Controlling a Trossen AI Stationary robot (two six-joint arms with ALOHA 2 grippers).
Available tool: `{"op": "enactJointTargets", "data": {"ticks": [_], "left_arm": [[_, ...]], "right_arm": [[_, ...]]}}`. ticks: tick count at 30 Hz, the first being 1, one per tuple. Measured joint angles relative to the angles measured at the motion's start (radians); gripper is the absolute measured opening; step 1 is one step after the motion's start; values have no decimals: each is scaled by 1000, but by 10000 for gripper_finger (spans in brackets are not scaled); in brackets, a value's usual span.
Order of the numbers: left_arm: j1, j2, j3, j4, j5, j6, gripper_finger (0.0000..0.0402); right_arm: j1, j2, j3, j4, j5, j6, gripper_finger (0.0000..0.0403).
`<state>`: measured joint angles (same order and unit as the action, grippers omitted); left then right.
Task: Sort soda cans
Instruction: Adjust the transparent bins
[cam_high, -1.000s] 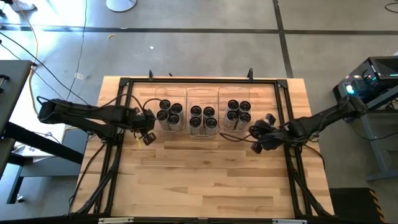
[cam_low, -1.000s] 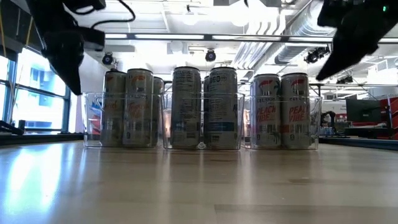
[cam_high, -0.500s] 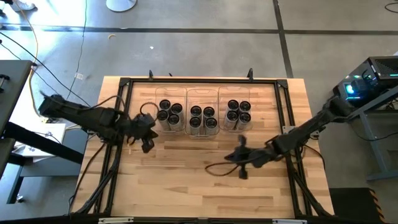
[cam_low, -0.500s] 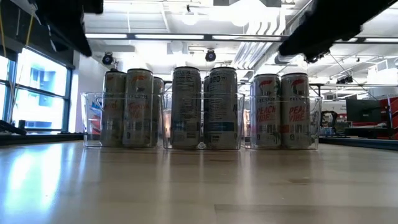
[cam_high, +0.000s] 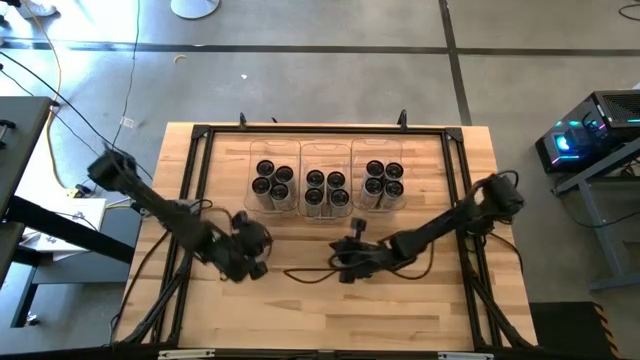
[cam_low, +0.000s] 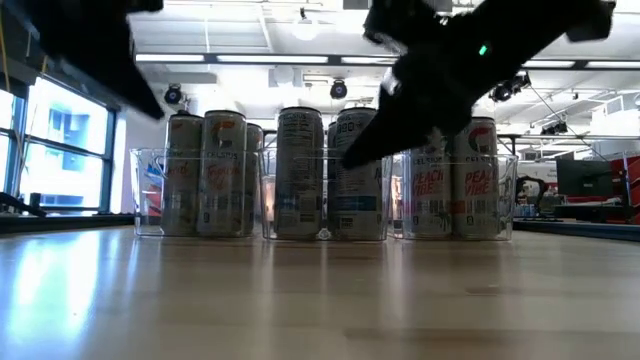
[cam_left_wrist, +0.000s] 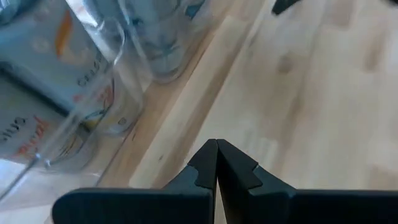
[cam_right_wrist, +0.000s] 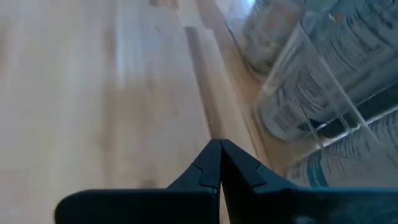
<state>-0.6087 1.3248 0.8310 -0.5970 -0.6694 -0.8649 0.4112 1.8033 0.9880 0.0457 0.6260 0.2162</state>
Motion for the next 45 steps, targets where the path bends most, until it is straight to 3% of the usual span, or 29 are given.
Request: {"op": "enactJointTargets", "data": {"ticks": [6,15,36,45], "left_arm": [[-10,208,0,-2,-131,-84,0],[115,377,-1,-9,-260,-9,0],[281,396,-1,41,-330,350,0],[311,396,-1,46,-353,427,0]], "right_arm": [[-64,82,6,3,22,53,0],[-136,110,6,23,8,67,0],[-275,108,5,26,10,37,0],[-305,107,5,48,21,11,0]]}}
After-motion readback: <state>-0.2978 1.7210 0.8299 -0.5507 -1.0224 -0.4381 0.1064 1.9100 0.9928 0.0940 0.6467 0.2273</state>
